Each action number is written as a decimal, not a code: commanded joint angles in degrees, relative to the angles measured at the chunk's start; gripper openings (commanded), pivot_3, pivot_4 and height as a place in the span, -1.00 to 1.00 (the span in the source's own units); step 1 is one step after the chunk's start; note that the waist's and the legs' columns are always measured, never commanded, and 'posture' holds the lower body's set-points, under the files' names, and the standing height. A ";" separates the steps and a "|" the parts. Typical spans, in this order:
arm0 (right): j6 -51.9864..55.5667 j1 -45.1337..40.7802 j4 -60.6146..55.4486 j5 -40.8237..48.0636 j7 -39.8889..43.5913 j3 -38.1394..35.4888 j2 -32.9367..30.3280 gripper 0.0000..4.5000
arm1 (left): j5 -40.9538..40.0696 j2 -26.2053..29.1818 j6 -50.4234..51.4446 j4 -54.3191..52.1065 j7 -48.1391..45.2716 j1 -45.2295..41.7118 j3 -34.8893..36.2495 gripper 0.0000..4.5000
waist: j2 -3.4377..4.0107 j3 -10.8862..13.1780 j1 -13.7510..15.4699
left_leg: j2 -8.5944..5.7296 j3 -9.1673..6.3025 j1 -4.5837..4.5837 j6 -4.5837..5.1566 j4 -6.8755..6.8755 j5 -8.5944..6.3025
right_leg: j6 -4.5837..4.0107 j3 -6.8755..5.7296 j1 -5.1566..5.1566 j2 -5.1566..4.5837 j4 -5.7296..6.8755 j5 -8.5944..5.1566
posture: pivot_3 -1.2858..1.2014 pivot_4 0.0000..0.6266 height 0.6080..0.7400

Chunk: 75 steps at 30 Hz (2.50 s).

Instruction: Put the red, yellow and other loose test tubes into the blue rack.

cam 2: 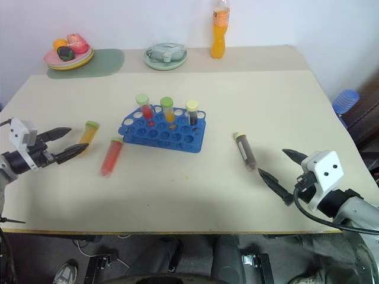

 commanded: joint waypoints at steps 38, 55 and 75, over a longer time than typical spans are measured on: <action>61.22 -56.58 22.47 3.32 -21.53 23.07 -5.47 1.00 | -0.03 -9.17 -2.18 -19.46 -12.07 -6.49 -15.26 0.99 | 0.00 0.01 -0.25 | 0.12 0.21 -0.20 0.08 -0.04 -0.07 | -0.07 0.06 -0.16 0.02 -0.26 0.07 | 0.03 -0.52 1.00; 60.30 -64.86 37.71 -3.84 -23.21 36.85 2.98 0.89 | -0.19 -10.51 -0.85 -24.17 -9.58 -3.00 -16.98 1.00 | -0.03 -0.01 -0.28 | 0.12 0.22 -0.35 0.07 0.04 -0.06 | -0.07 0.04 -0.30 0.03 -0.25 0.16 | 0.03 -0.52 1.00; 36.85 -57.19 25.03 -8.81 -10.09 40.96 -3.07 -0.59 | -0.12 -10.67 -1.31 -24.60 -7.40 -1.28 -15.93 1.00 | -0.03 -0.03 -0.49 | 0.14 0.31 -0.26 0.08 0.07 -0.06 | -0.08 0.04 -0.25 0.06 -0.27 0.22 | 0.03 -0.52 1.00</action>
